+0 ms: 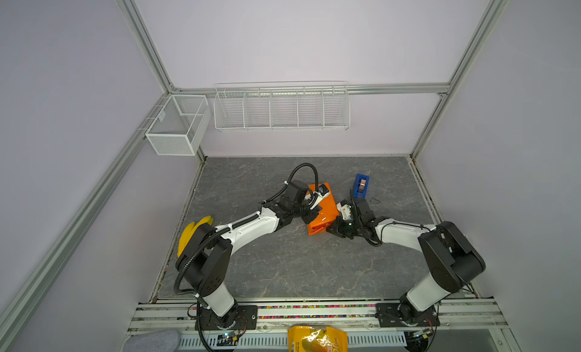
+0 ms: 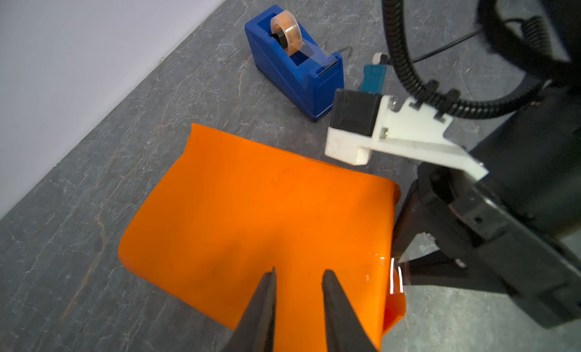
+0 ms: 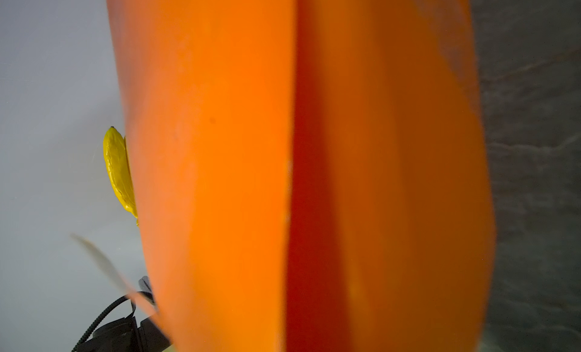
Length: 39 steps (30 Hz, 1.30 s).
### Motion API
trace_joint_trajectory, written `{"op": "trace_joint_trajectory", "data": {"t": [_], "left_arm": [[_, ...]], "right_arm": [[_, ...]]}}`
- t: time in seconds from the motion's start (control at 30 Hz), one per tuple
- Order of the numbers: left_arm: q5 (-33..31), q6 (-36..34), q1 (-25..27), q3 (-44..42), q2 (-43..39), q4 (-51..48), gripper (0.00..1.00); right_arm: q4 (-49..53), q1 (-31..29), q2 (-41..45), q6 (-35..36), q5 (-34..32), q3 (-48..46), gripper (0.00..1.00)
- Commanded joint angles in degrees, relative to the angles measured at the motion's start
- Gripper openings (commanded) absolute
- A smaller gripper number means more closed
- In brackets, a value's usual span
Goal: Wrap the gift box in paper
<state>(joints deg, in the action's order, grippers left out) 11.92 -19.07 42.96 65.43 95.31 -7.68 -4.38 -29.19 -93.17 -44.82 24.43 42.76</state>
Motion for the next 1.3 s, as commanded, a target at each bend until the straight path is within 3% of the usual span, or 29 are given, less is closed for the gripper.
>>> {"op": "trace_joint_trajectory", "data": {"t": [0.0,0.37,0.9,1.27], "left_arm": [[4.6,2.3,-0.2,3.2,1.9,-6.3,0.24],[15.8,3.8,-0.2,9.9,8.3,-14.9,0.05],[9.2,4.1,-0.9,12.1,14.1,-17.0,0.01],[2.8,6.4,-3.2,11.6,13.0,-15.1,0.01]], "right_arm": [[0.9,0.0,2.0,-0.3,0.1,0.9,0.07],[2.1,0.0,2.2,-0.1,-0.2,1.4,0.07],[2.8,0.0,2.3,0.1,-0.5,1.5,0.06],[3.3,0.0,2.3,0.3,-0.4,1.6,0.07]]}}
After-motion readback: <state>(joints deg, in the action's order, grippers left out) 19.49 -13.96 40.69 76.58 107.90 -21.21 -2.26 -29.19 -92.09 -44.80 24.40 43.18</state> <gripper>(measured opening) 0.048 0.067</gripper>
